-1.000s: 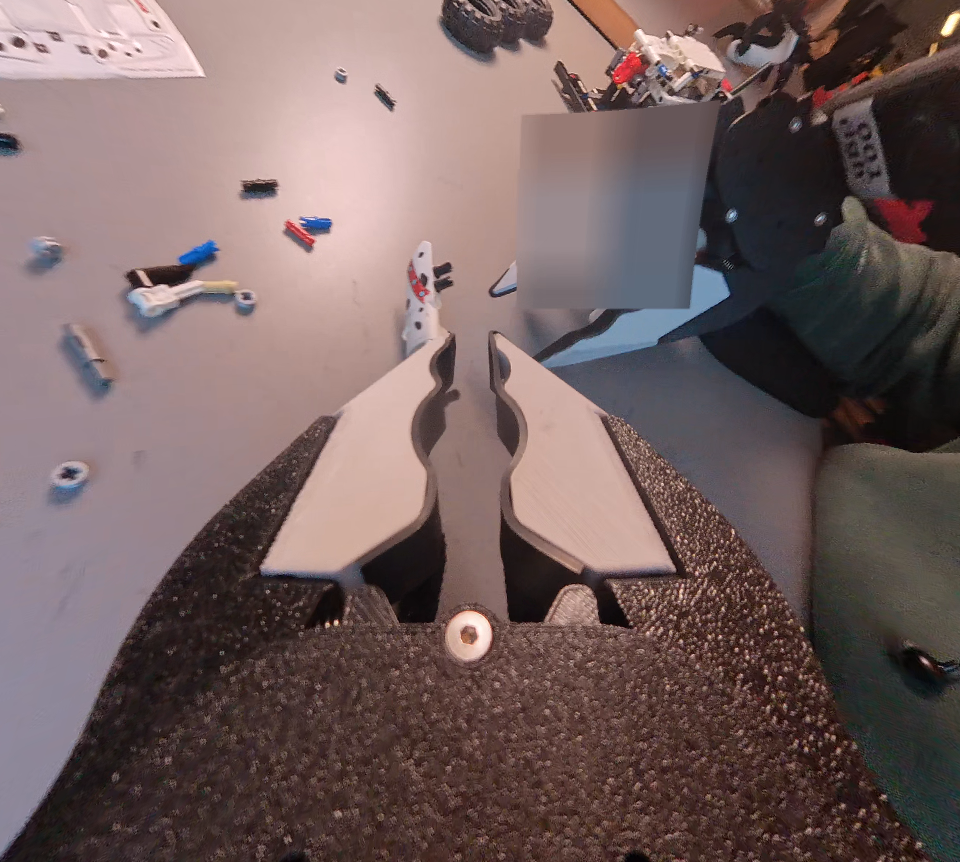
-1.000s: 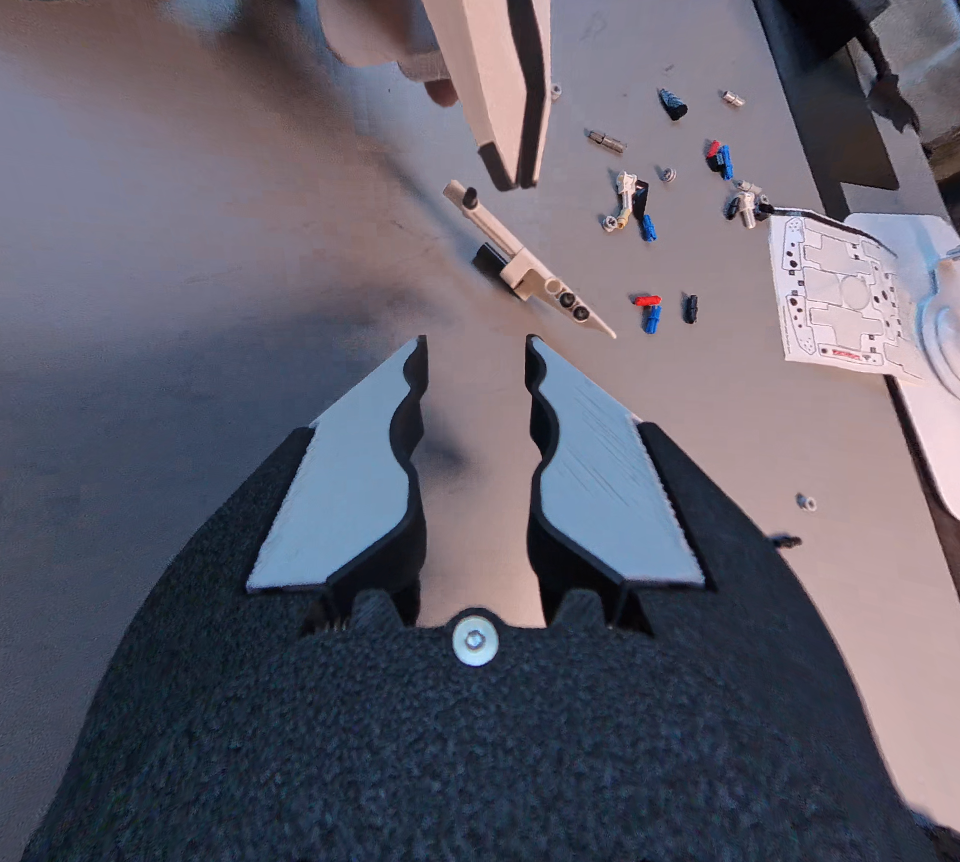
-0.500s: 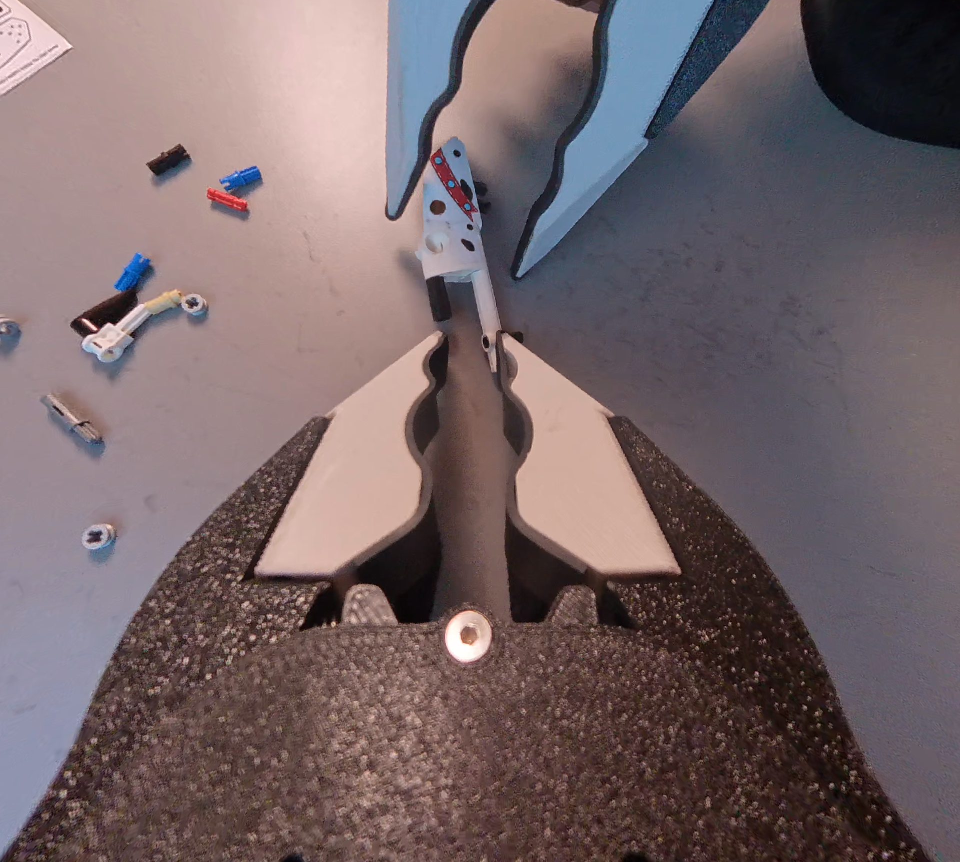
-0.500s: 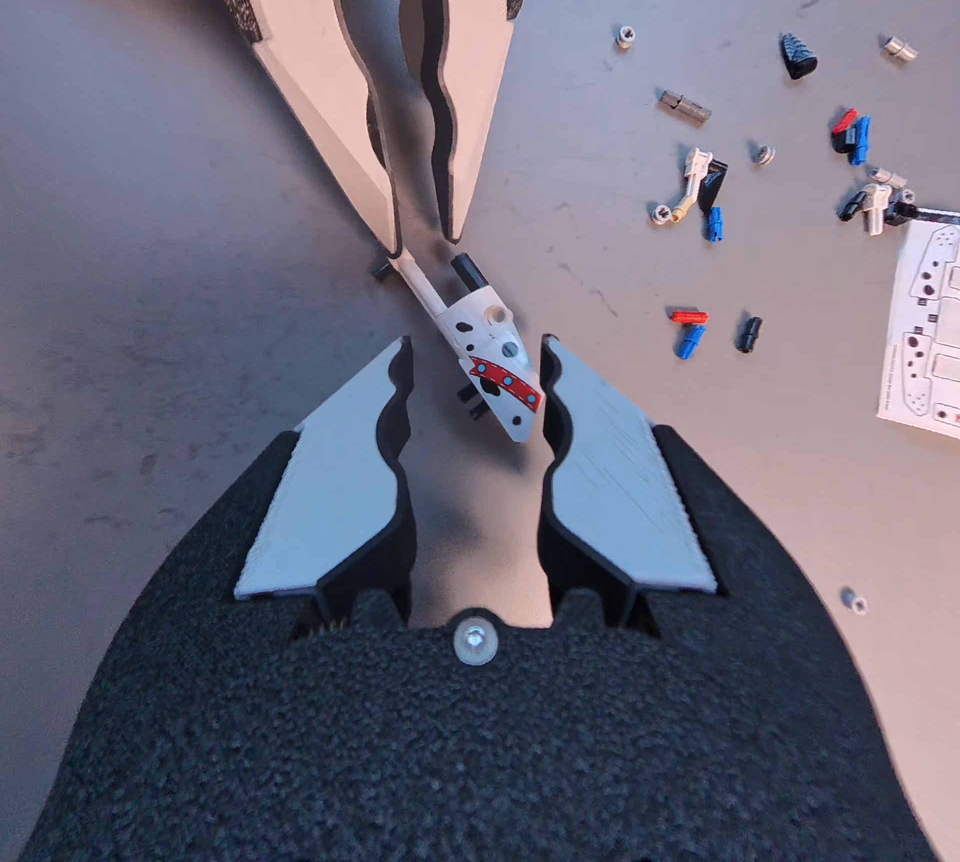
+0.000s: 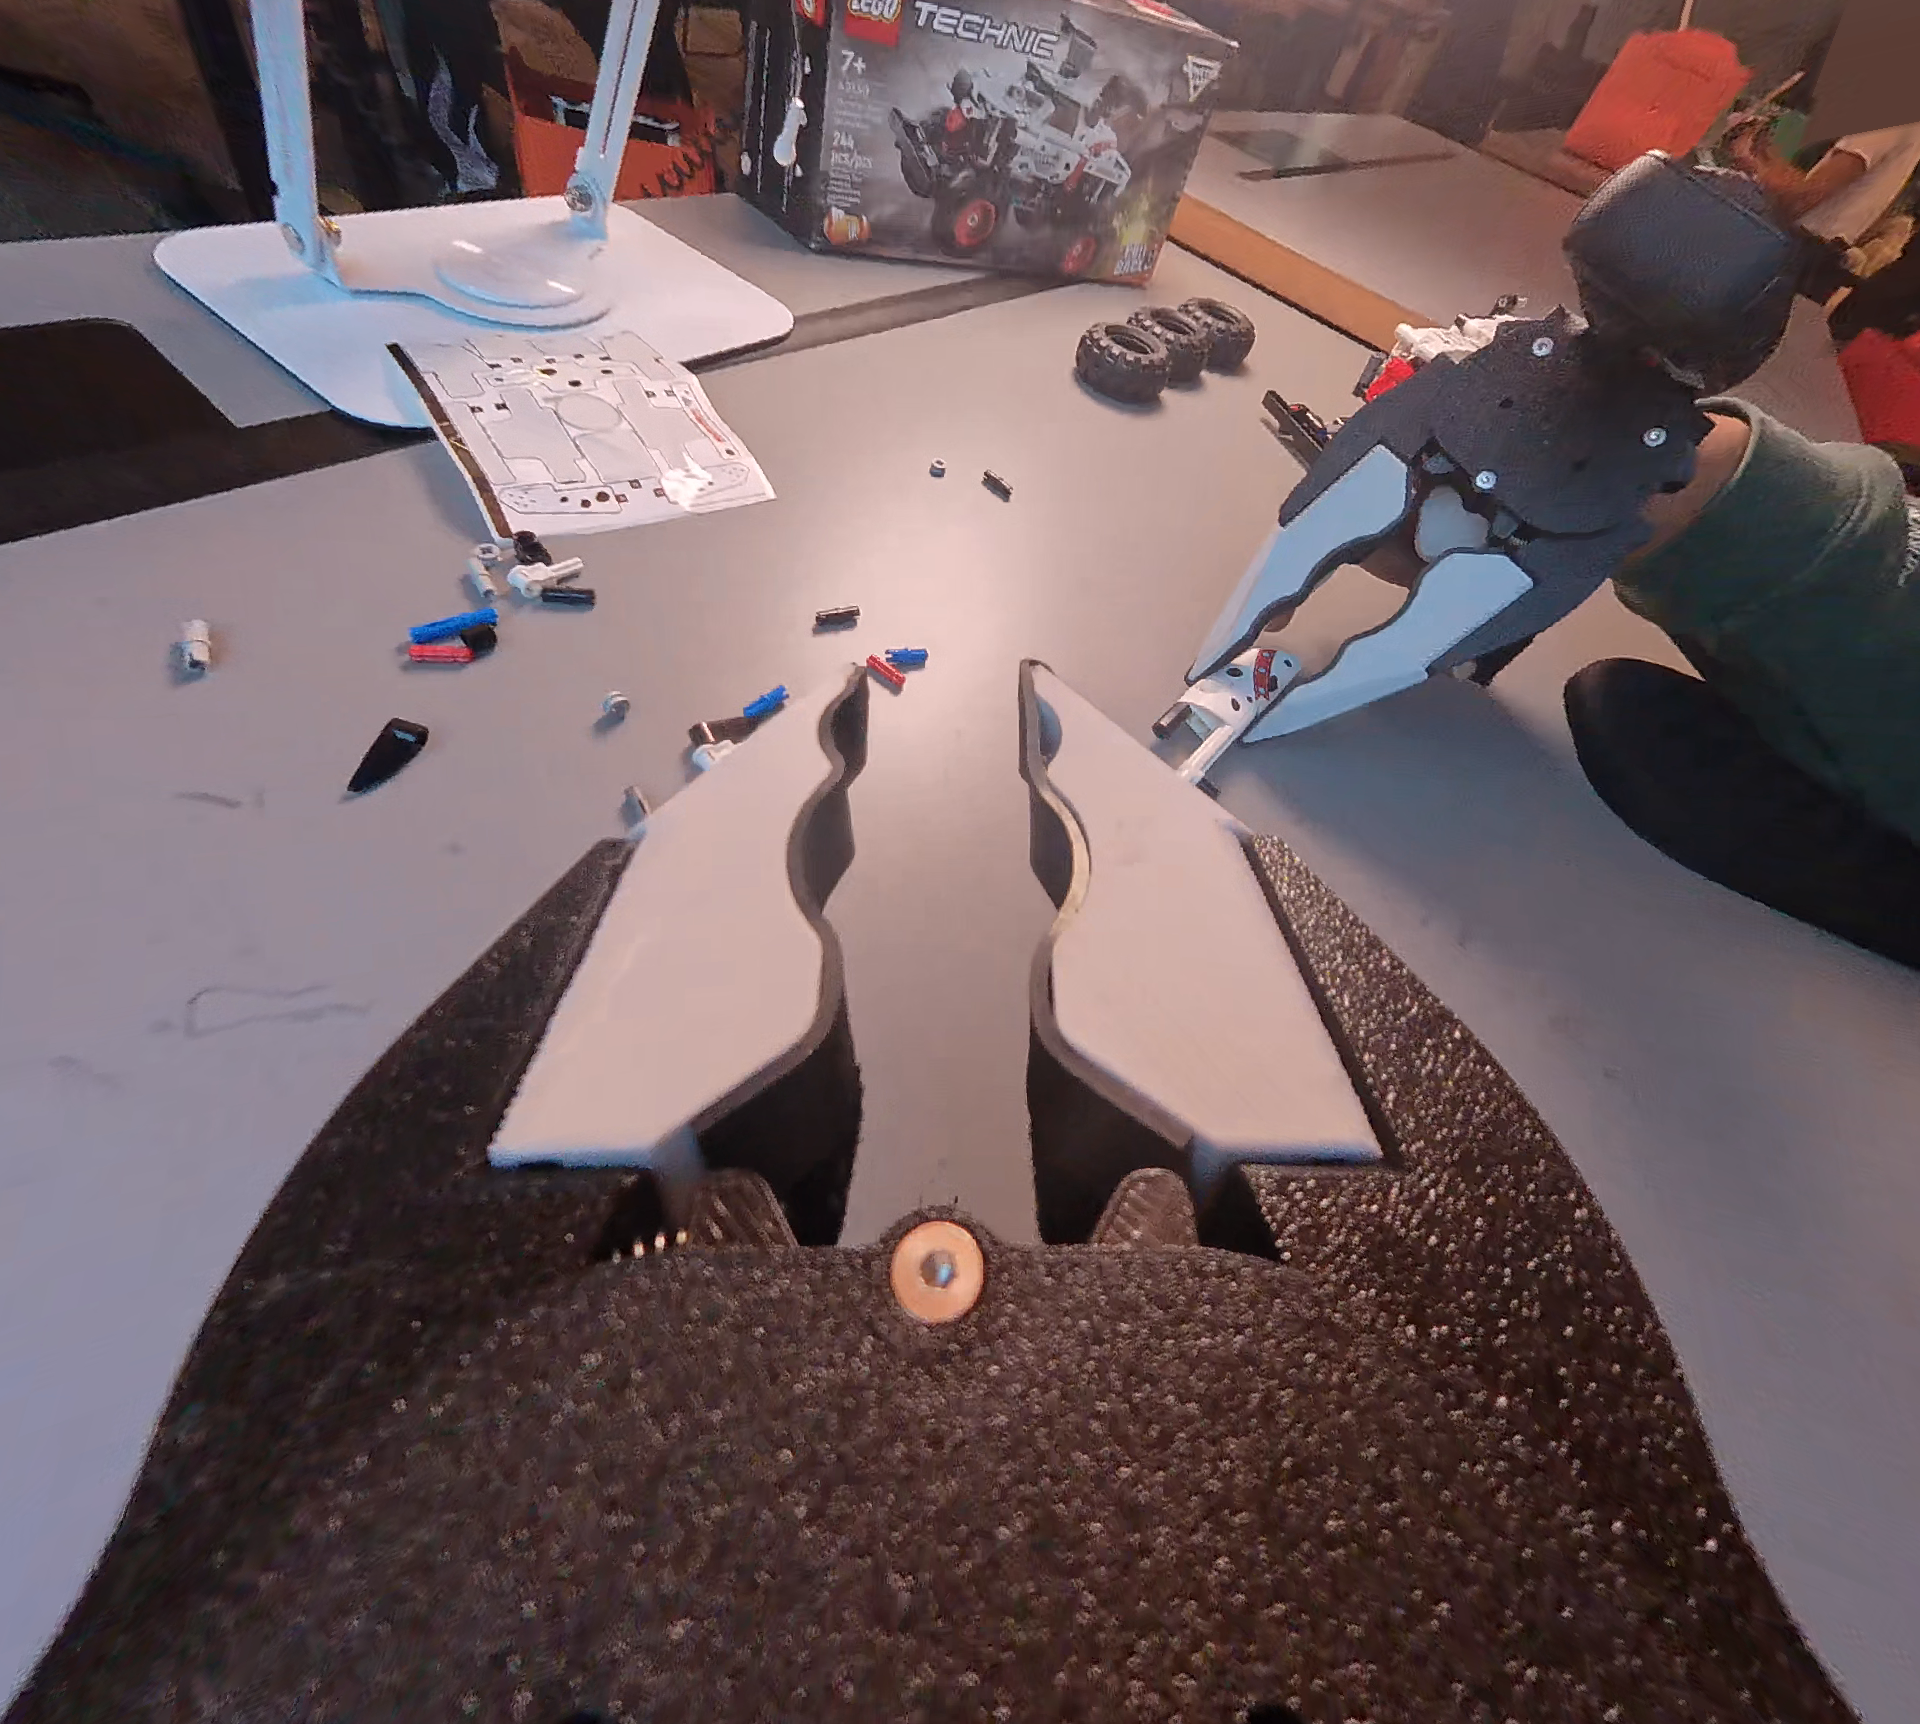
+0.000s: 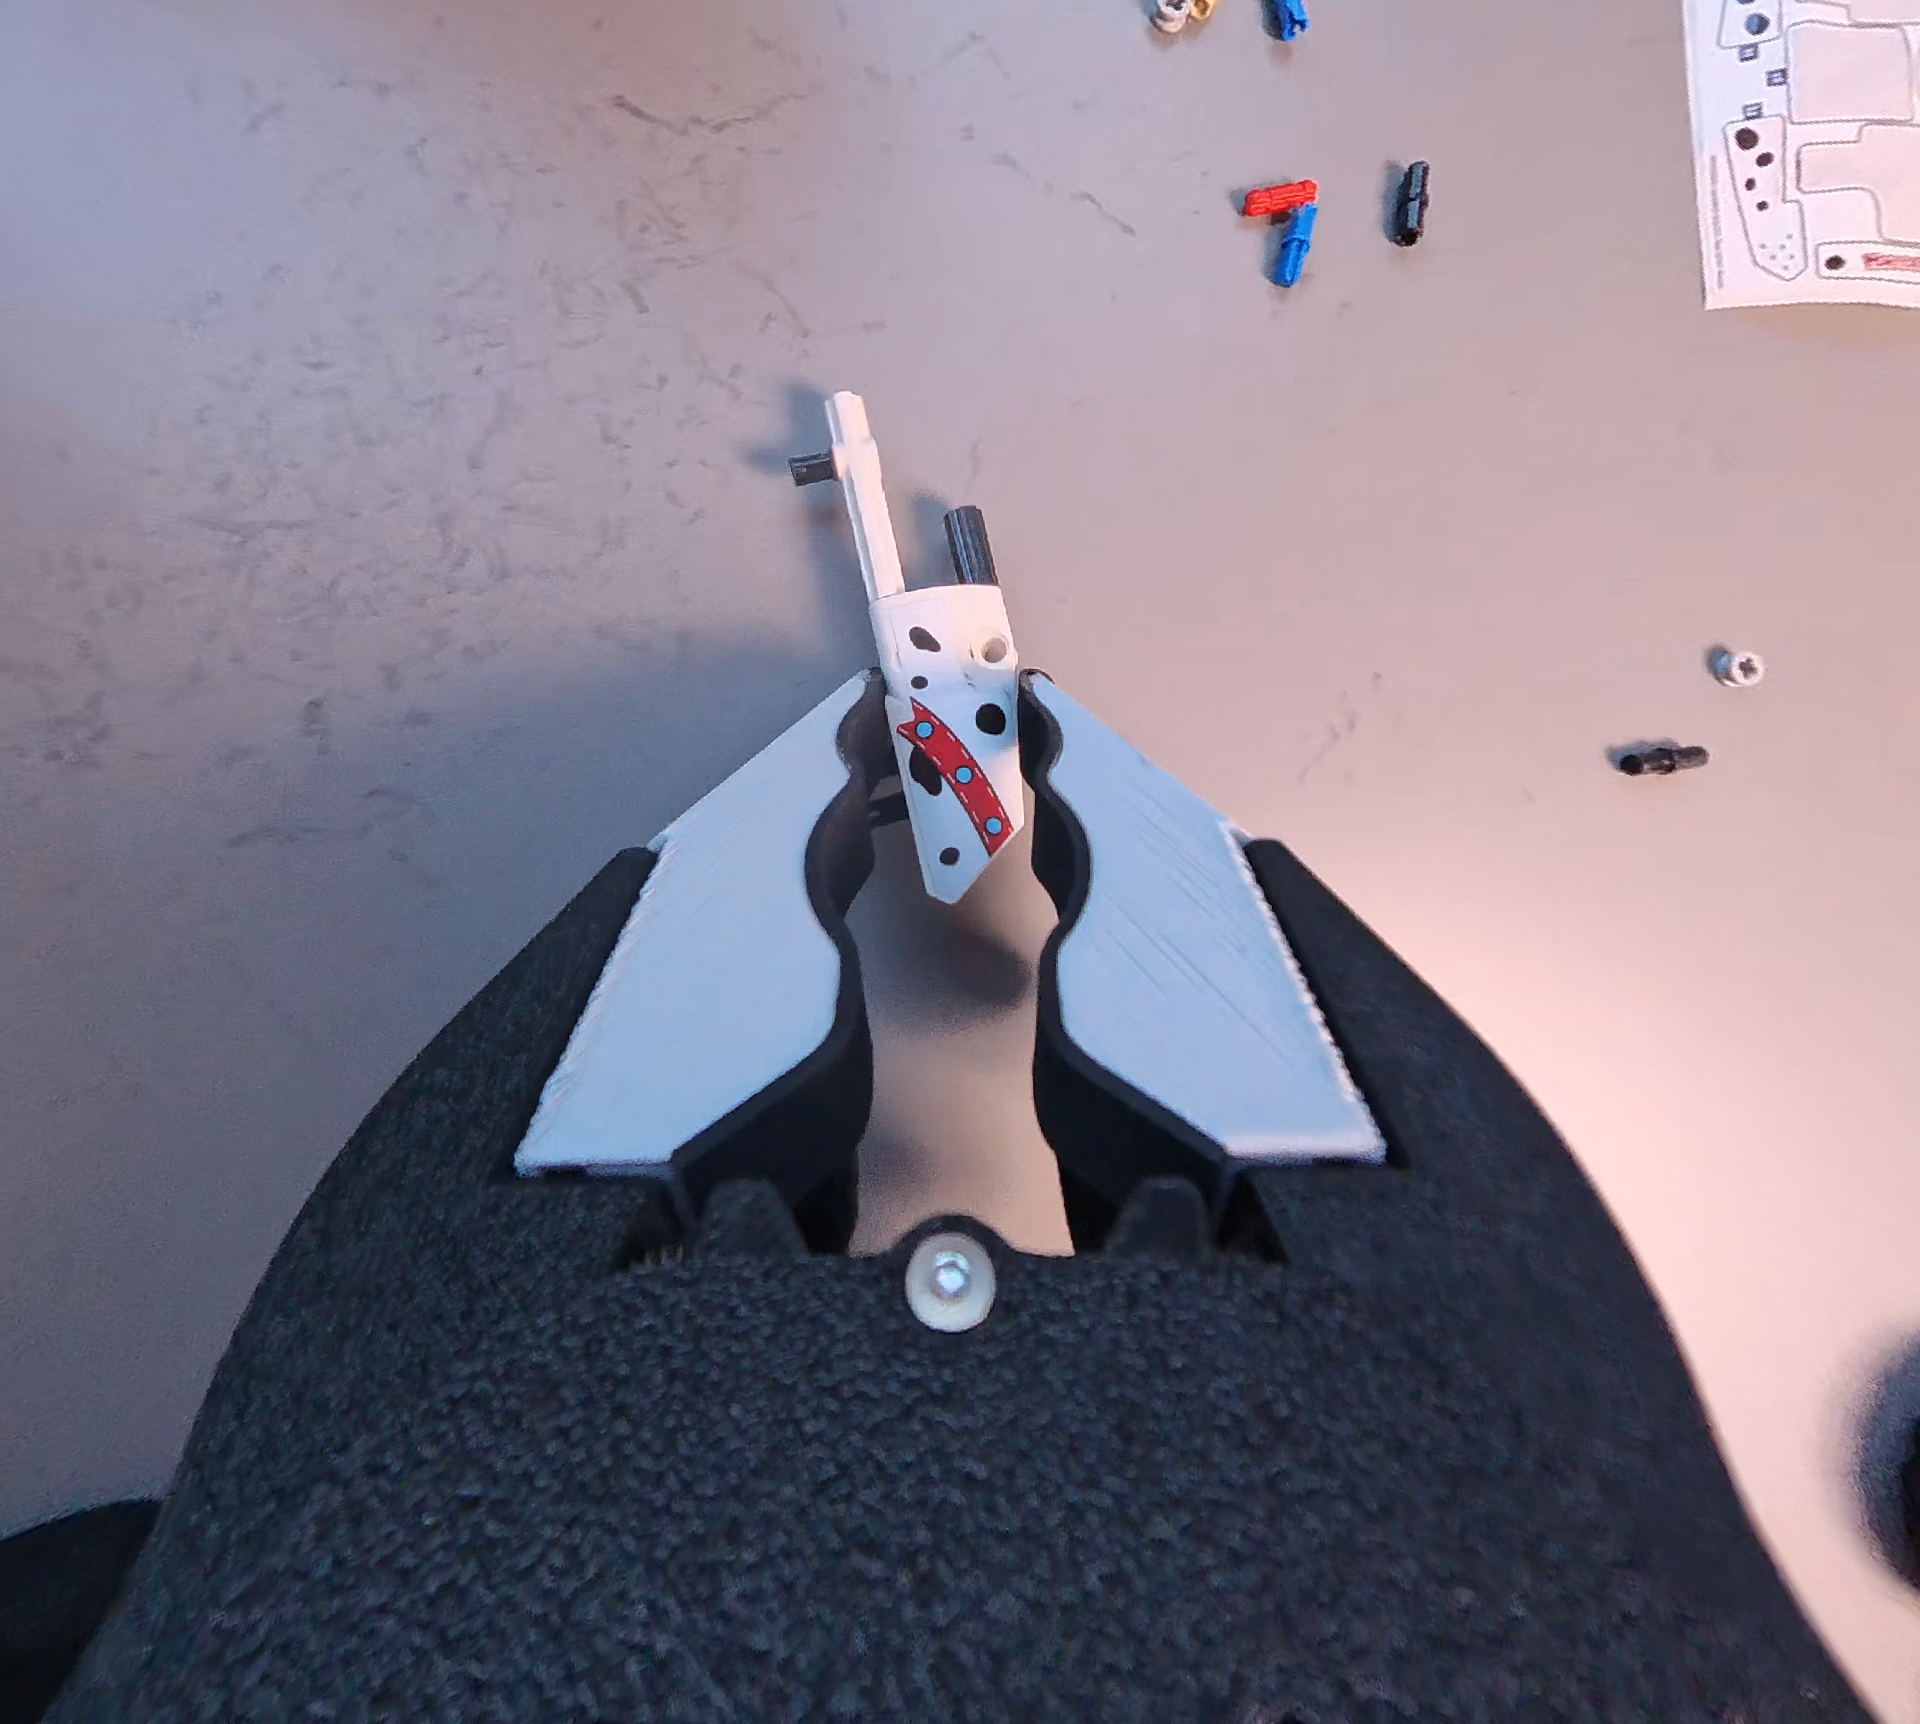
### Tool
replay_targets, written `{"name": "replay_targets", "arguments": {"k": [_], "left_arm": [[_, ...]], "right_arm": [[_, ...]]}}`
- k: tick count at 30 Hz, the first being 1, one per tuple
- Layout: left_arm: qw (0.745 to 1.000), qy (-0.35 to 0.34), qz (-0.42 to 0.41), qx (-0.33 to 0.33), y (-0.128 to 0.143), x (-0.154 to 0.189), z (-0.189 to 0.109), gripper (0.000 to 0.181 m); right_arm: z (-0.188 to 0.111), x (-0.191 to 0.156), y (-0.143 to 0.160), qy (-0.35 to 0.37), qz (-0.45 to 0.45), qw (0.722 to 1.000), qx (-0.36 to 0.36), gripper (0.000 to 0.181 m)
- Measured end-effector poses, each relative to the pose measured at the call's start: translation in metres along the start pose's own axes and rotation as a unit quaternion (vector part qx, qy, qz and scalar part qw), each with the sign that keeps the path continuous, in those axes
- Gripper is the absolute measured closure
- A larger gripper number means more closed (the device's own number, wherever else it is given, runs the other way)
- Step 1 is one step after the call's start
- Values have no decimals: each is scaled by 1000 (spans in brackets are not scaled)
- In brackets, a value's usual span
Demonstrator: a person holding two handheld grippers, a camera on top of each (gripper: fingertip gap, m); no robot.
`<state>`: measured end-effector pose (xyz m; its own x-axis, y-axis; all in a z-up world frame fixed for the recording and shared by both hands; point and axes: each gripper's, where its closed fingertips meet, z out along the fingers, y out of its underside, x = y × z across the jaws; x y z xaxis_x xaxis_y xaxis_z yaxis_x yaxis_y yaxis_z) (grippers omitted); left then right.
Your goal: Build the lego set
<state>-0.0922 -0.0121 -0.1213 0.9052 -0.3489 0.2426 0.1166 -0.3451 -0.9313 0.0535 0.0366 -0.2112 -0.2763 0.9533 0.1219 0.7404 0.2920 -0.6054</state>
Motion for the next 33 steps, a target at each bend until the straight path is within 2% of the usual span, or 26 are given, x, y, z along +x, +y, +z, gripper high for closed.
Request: {"name": "replay_targets", "arguments": {"k": [4,7,10,11,13,15,16,18,20,22,23,25,27,30,33], "left_arm": [[999,1,52,9,-4,12,-2,137],[994,-12,95,54,-31,31,-26,129],[978,-98,139,119,-76,25,-97,140],[971,-140,154,116,-85,12,-125,143],[963,-216,155,45,-86,-27,-179,145],[949,-276,133,-72,-67,-78,-228,146],[938,-295,133,-126,-55,-104,-249,153],[907,-314,124,-251,-13,-156,-284,163],[855,-334,108,-381,39,-200,-318,167],[803,-340,101,-478,81,-227,-344,175],[782,-343,102,-511,94,-235,-353,176],[757,-320,87,-563,115,-239,-363,178],[734,-314,95,-595,123,-246,-372,178],[728,-287,70,-619,134,-249,-378,177],[735,-272,56,-619,136,-255,-375,174]], "right_arm": [[-6,-1,-6,6,-4,1000,19,146],[-28,2,-31,26,14,994,104,144],[-60,2,-49,62,24,979,192,144],[-70,1,-50,73,26,974,213,144],[-82,-6,-48,84,29,967,240,148],[-85,-12,-45,88,32,961,258,152],[-84,-15,-43,89,34,960,262,152],[-77,-19,-42,84,33,961,263,153],[-70,-25,-42,78,26,964,252,153],[-66,-29,-43,83,8,966,245,153],[-65,-30,-43,84,4,966,243,153],[-64,-31,-42,83,6,967,243,154],[-63,-30,-40,77,17,966,245,154],[-59,-27,-35,70,31,967,242,155],[-54,-27,-31,69,30,970,233,156]]}}
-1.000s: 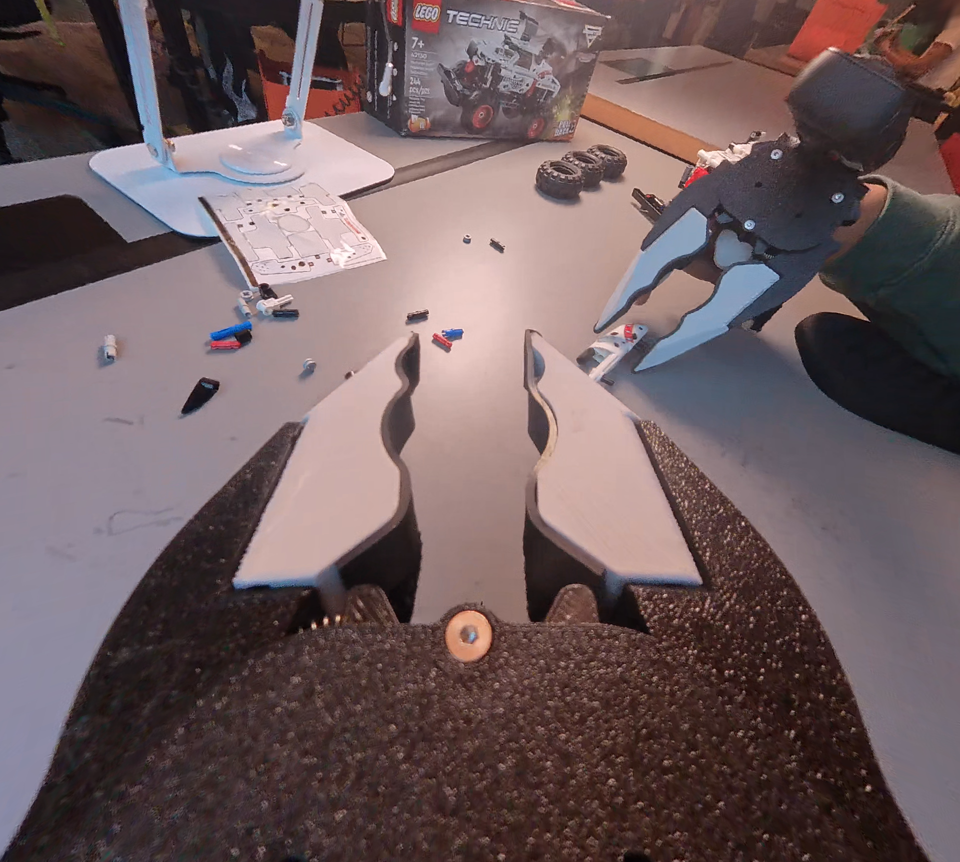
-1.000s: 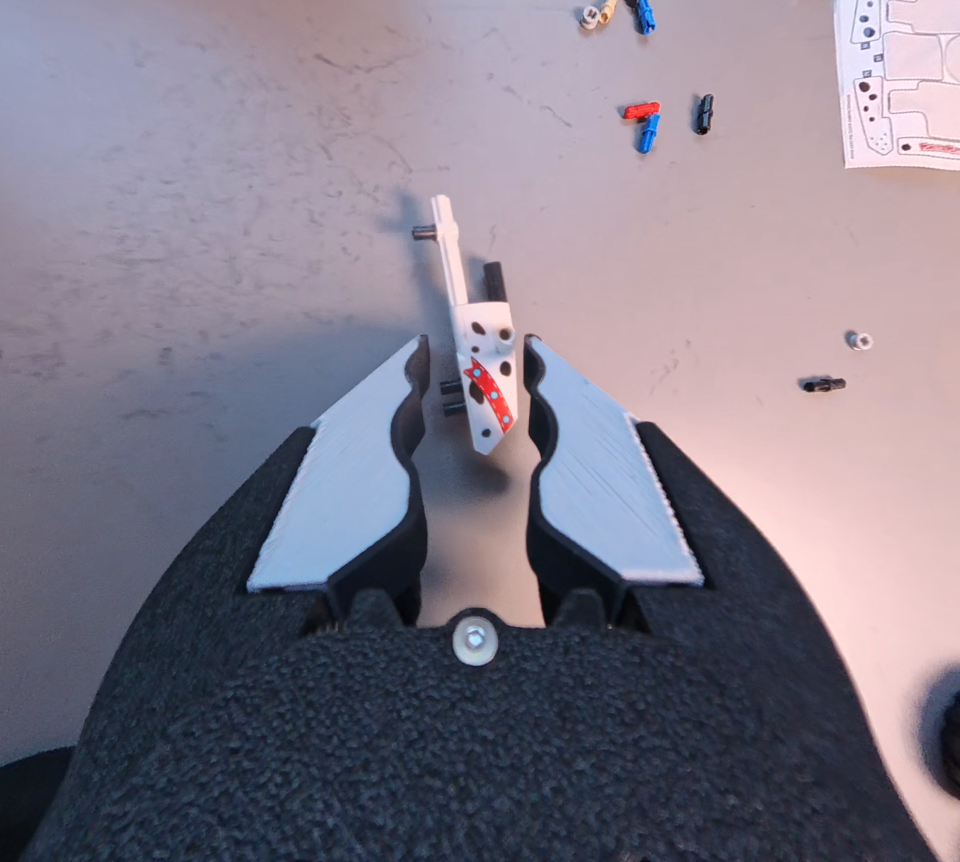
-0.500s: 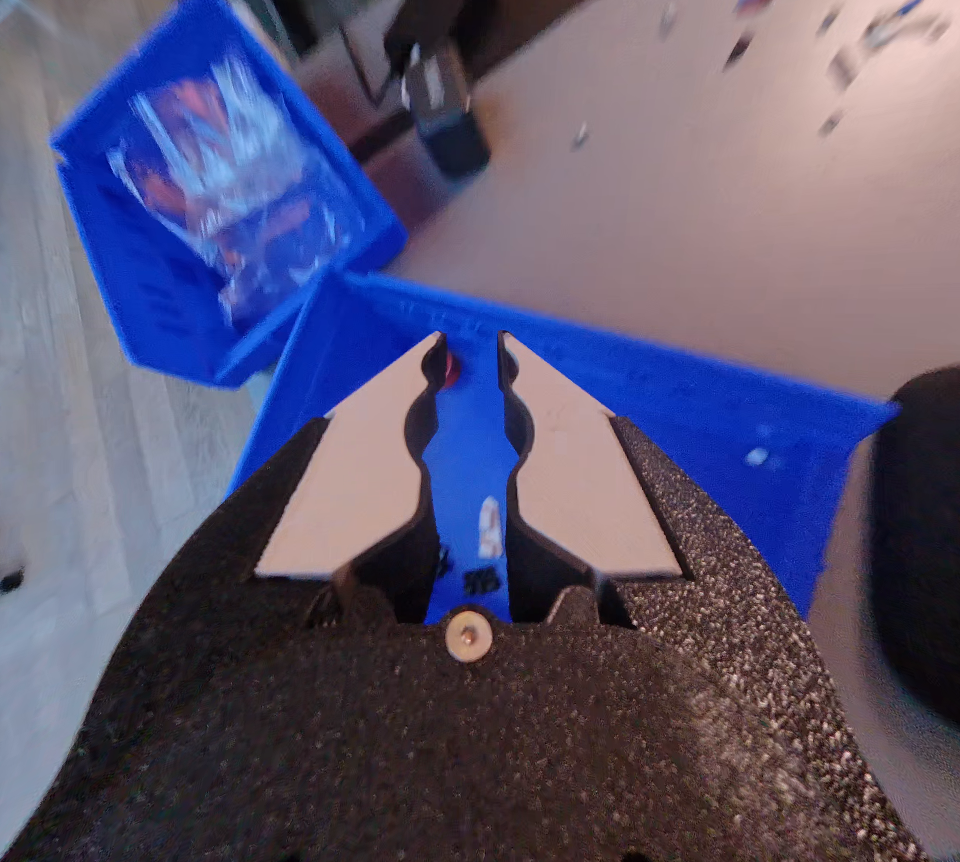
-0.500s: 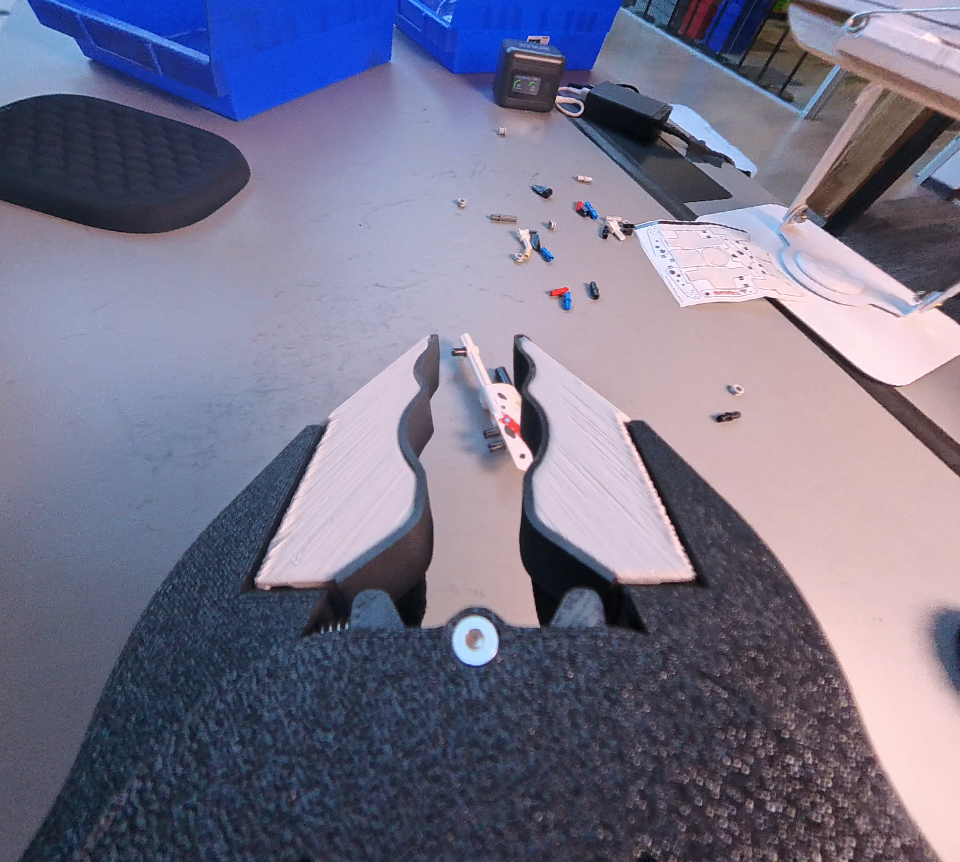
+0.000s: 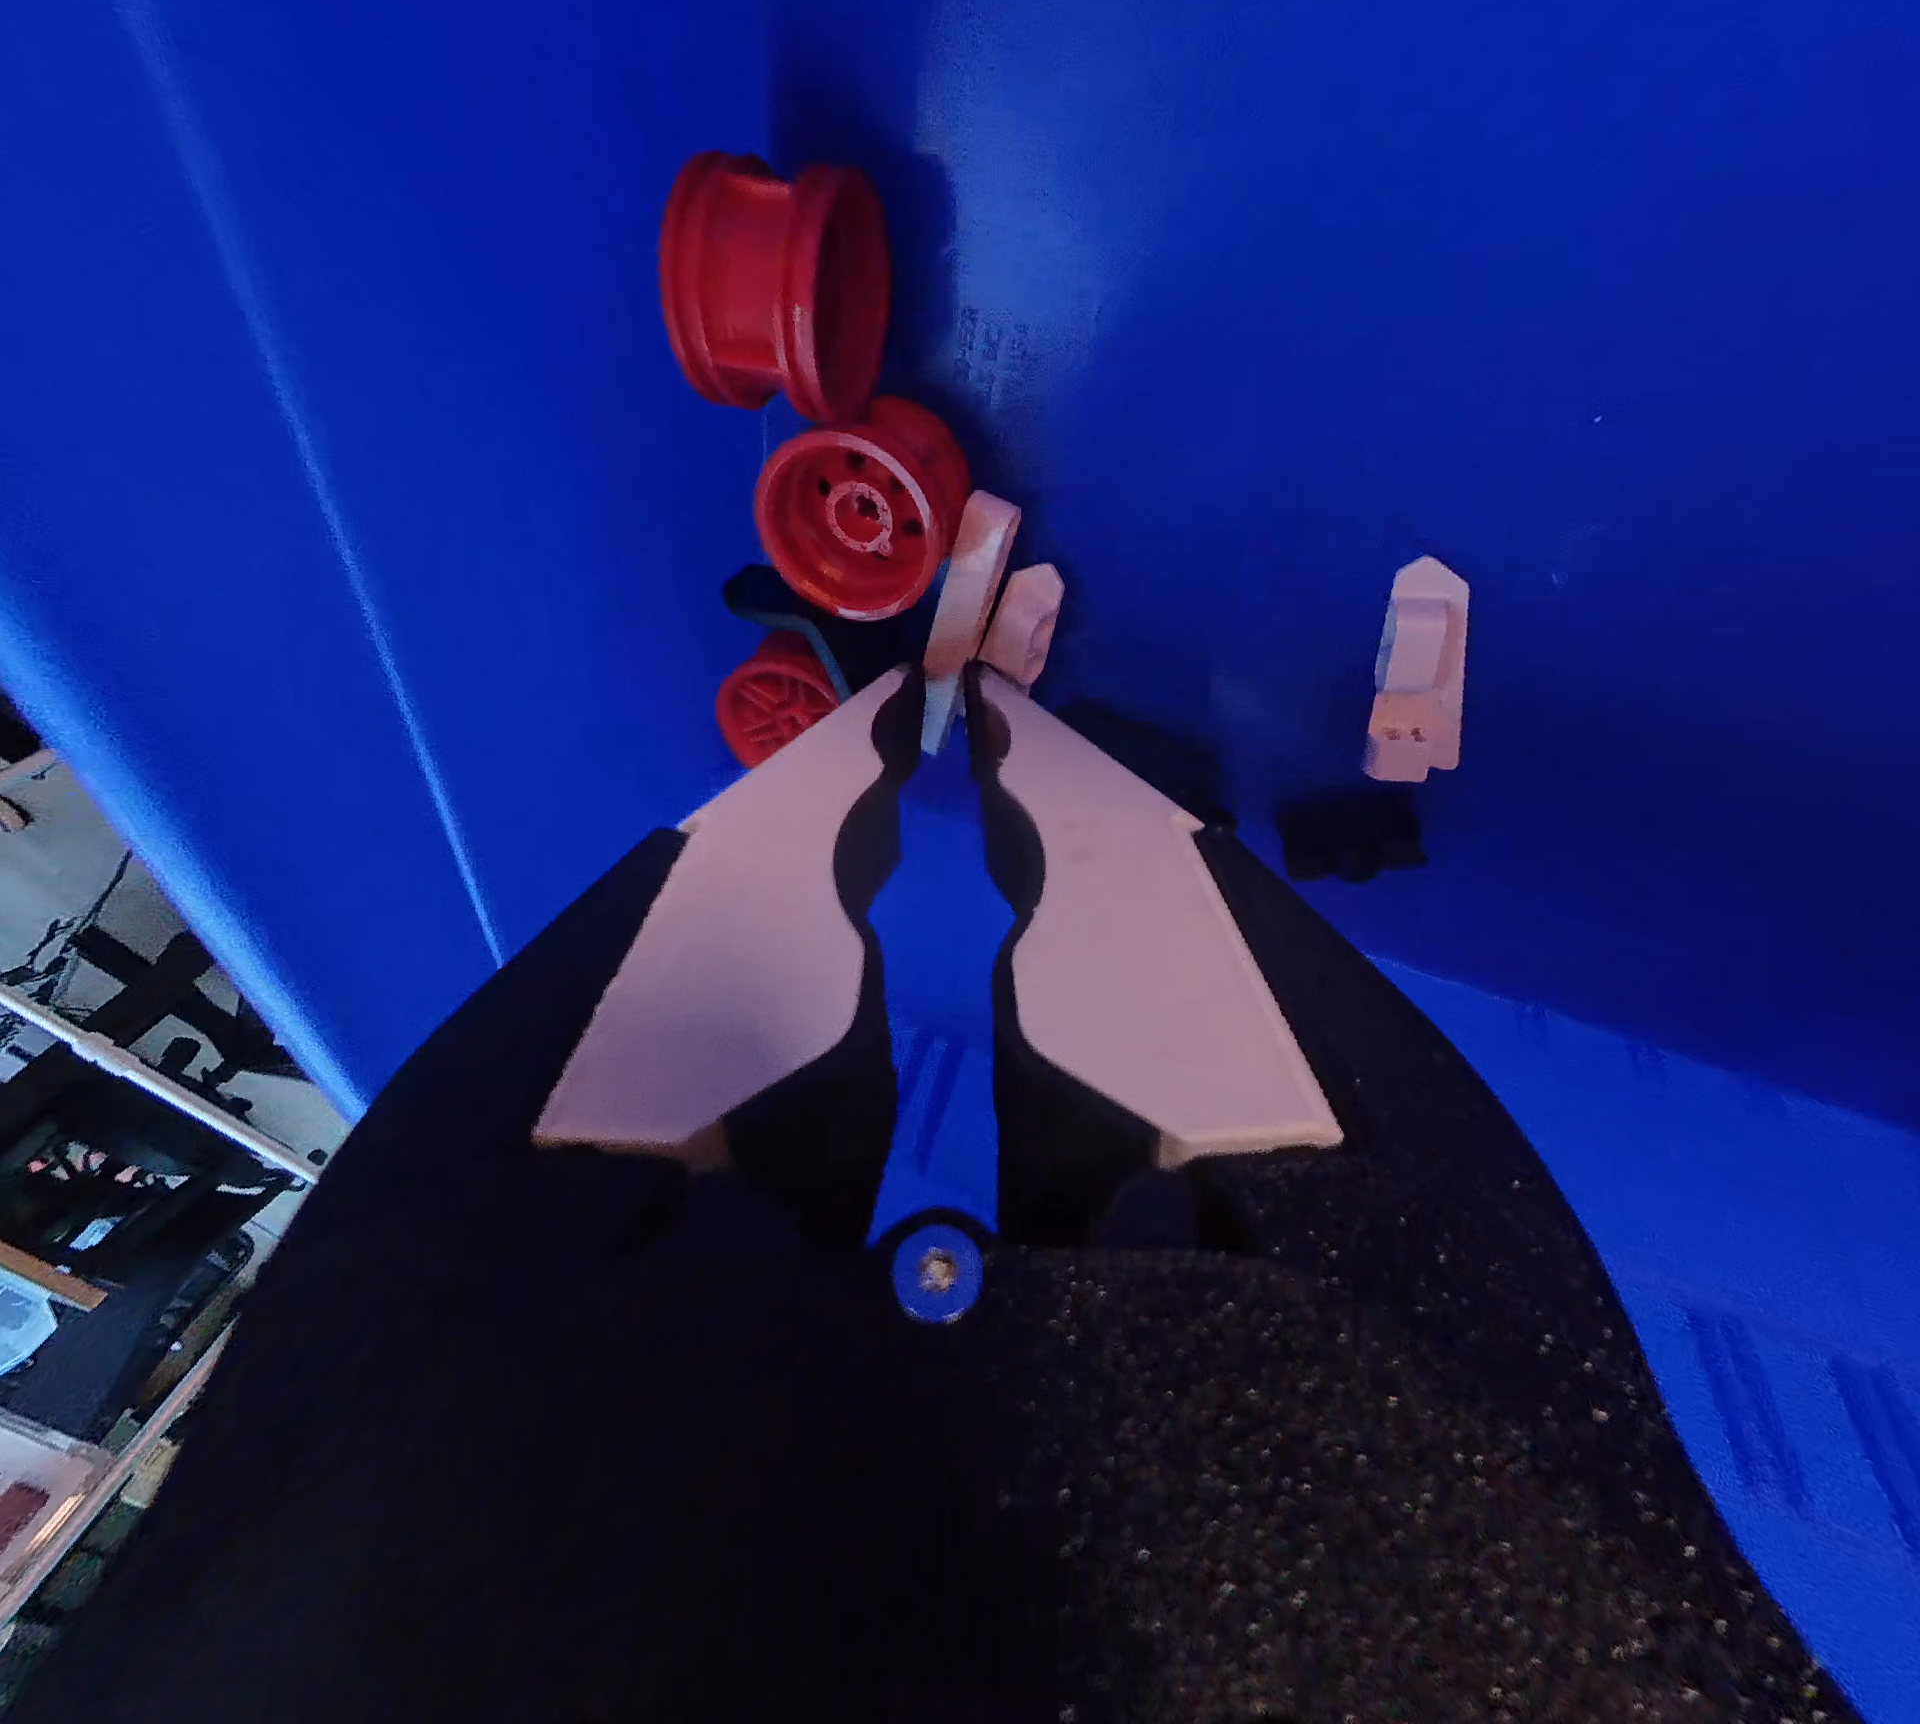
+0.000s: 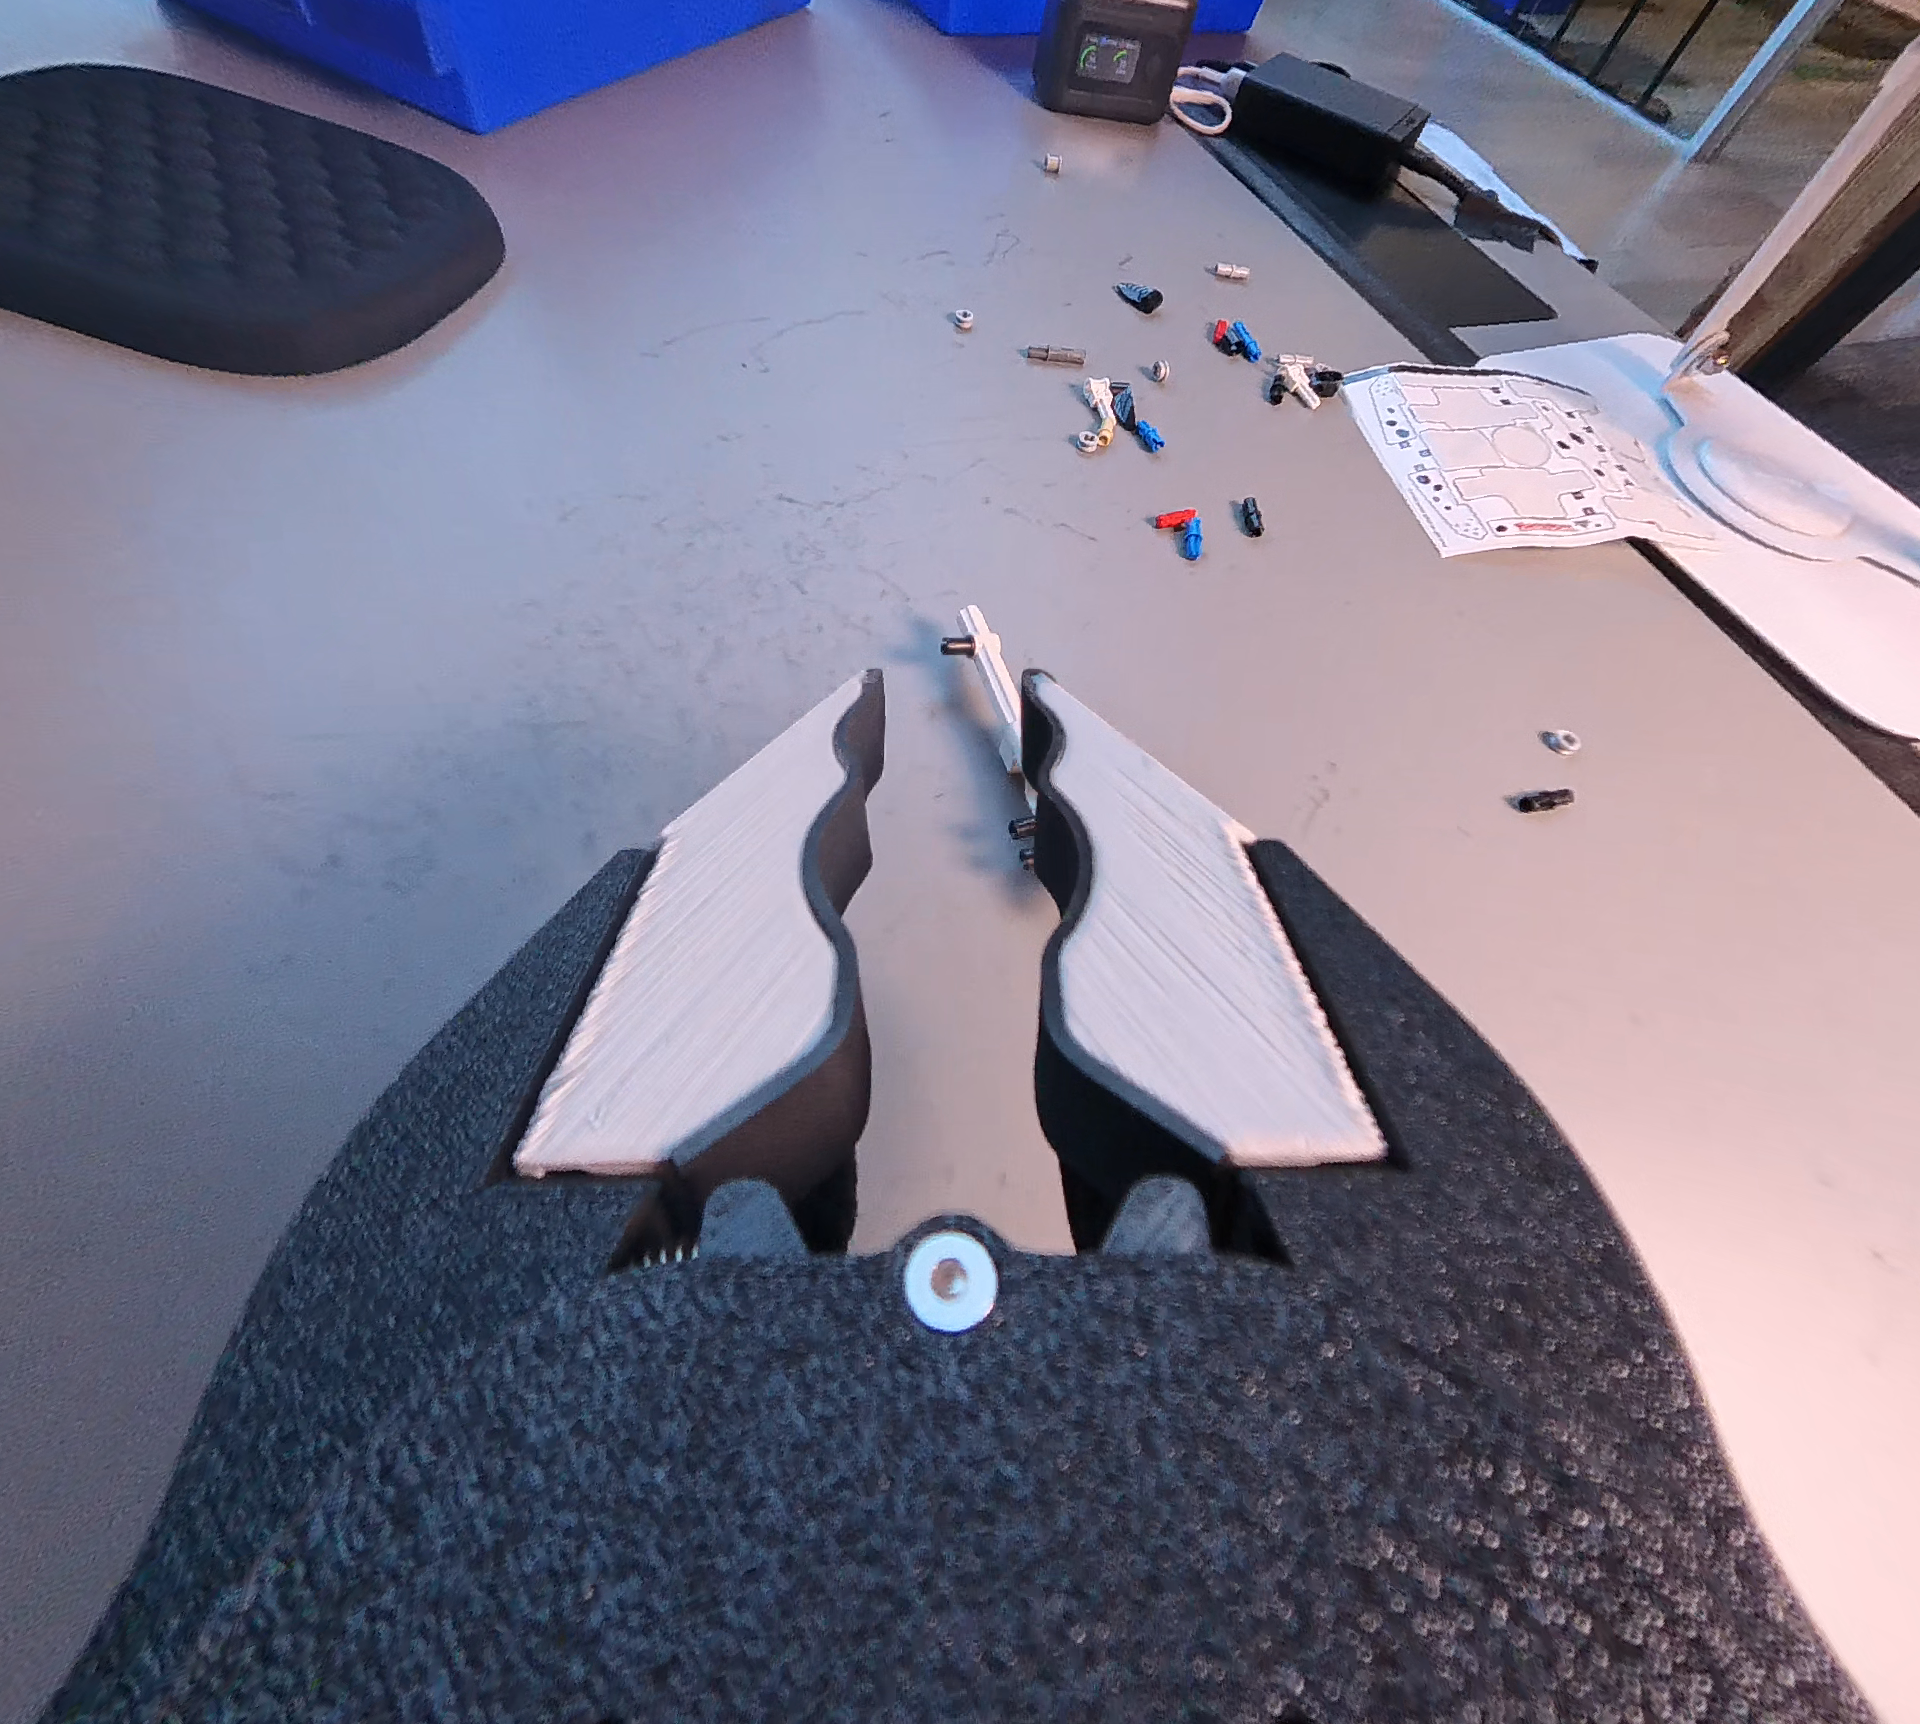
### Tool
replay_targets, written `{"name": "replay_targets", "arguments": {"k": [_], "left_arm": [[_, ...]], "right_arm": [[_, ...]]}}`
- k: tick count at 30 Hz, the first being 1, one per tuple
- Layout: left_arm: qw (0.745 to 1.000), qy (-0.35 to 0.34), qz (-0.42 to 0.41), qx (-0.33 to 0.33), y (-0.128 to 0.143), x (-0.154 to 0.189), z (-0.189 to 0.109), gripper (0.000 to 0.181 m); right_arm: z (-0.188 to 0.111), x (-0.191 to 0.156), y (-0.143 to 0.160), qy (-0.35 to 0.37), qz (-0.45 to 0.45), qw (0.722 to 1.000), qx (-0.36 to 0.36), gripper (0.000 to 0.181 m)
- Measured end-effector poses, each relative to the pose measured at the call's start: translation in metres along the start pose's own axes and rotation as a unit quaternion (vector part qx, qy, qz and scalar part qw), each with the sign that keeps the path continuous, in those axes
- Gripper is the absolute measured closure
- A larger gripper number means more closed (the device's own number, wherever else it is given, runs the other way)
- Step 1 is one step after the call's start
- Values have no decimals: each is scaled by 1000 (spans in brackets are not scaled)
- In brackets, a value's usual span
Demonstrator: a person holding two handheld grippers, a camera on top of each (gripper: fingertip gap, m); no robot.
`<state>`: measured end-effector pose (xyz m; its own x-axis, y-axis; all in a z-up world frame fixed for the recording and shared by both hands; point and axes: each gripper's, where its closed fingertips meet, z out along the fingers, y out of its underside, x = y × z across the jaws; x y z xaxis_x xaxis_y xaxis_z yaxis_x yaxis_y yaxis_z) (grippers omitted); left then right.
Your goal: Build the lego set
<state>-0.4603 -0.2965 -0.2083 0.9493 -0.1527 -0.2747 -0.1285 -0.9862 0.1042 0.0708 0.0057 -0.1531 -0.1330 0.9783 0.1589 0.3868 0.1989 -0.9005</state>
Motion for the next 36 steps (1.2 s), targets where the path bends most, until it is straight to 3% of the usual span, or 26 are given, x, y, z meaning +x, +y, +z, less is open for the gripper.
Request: {"name": "replay_targets", "arguments": {"k": [8,12,18,26,29,32,36], "left_arm": [[997,52,43,-41,0,5,2,171],[994,101,41,-31,-5,16,-3,173],[994,95,36,-29,-9,11,0,166],[994,91,48,-35,-7,14,-3,173],[995,94,34,12,-16,16,-26,174],[988,81,29,125,-44,21,-77,174],[934,164,66,312,-105,89,-177,174]], "right_arm": [[6,-2,12,-7,3,1000,-21,156],[6,-1,13,-8,8,1000,-22,157],[5,1,13,-6,9,1000,-22,157],[4,0,14,-7,5,1000,-22,159],[1,1,9,-2,1,1000,-12,160],[-4,2,-2,3,1,1000,14,160],[-9,-5,-23,-9,-4,998,58,158]]}}
